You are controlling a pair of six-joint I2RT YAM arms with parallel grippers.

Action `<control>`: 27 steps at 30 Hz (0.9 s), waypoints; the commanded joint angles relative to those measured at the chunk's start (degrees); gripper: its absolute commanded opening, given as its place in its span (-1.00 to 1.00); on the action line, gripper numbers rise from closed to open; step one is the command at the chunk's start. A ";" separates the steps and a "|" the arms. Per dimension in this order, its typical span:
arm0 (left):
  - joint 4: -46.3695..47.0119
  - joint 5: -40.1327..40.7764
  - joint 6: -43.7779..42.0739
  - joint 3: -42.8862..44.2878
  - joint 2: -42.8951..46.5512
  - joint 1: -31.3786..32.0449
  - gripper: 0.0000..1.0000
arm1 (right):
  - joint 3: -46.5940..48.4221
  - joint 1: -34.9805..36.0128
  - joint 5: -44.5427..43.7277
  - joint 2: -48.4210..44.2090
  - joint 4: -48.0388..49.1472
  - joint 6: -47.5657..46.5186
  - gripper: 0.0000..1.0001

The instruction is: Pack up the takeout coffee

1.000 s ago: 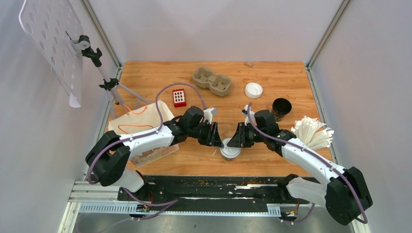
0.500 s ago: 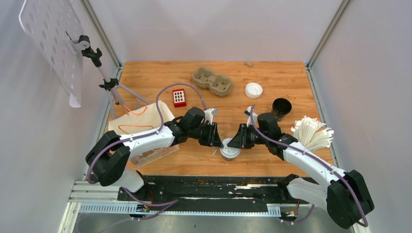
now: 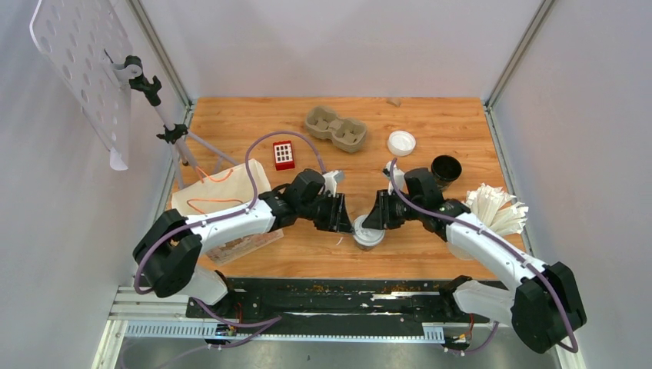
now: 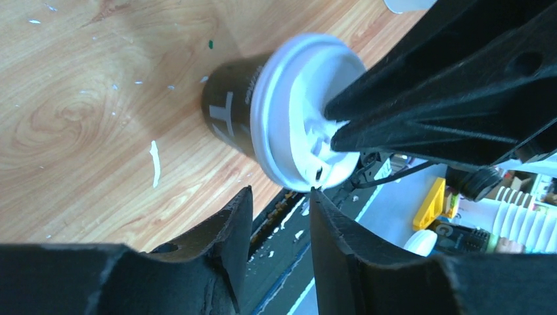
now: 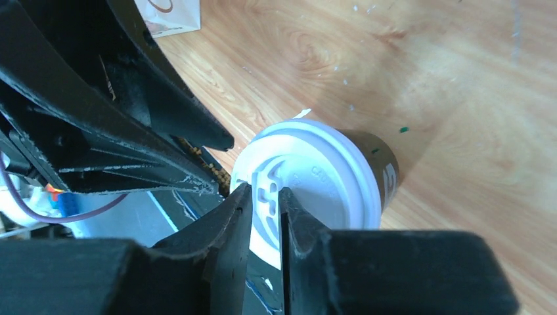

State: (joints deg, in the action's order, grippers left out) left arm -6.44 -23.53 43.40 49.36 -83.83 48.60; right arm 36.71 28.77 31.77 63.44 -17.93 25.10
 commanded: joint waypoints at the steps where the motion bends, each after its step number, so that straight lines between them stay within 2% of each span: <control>1: 0.56 -2.43 2.39 3.56 2.59 0.18 -0.05 | 9.97 -1.00 -2.67 1.59 -12.32 -10.18 -0.51; 4: -1.05 -1.98 0.98 6.89 3.83 0.18 -0.02 | 15.27 -1.00 -1.22 0.83 -15.80 -10.12 -0.39; 8: -4.91 0.68 -2.07 13.31 6.56 0.18 0.04 | 17.89 -0.98 -2.62 -1.95 -17.44 -8.09 -0.16; 12: -13.99 2.82 -7.22 24.45 7.23 0.18 0.15 | 18.79 -0.10 -10.04 -3.68 -21.46 -8.85 0.27; 17: -25.35 8.10 -13.56 37.56 8.54 0.14 0.24 | 20.12 3.54 -18.56 -3.70 -25.63 -10.53 0.72; 21: -31.58 13.30 -16.97 43.83 12.01 0.18 0.32 | 21.23 9.17 -25.78 -2.49 -26.98 -10.25 0.76; 24: -33.28 16.25 -18.18 44.94 15.45 0.18 0.49 | 22.32 12.90 -29.37 -0.42 -27.86 -9.66 0.91; 27: -35.14 18.59 -18.86 44.63 18.56 0.16 0.63 | 23.30 16.00 -33.79 2.11 -28.57 -9.06 0.94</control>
State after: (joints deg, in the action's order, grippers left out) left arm -35.97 -10.09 28.08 92.66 -69.28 48.66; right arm 56.73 41.41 6.79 63.05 -45.04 15.49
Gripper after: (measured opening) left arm 0.774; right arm 0.961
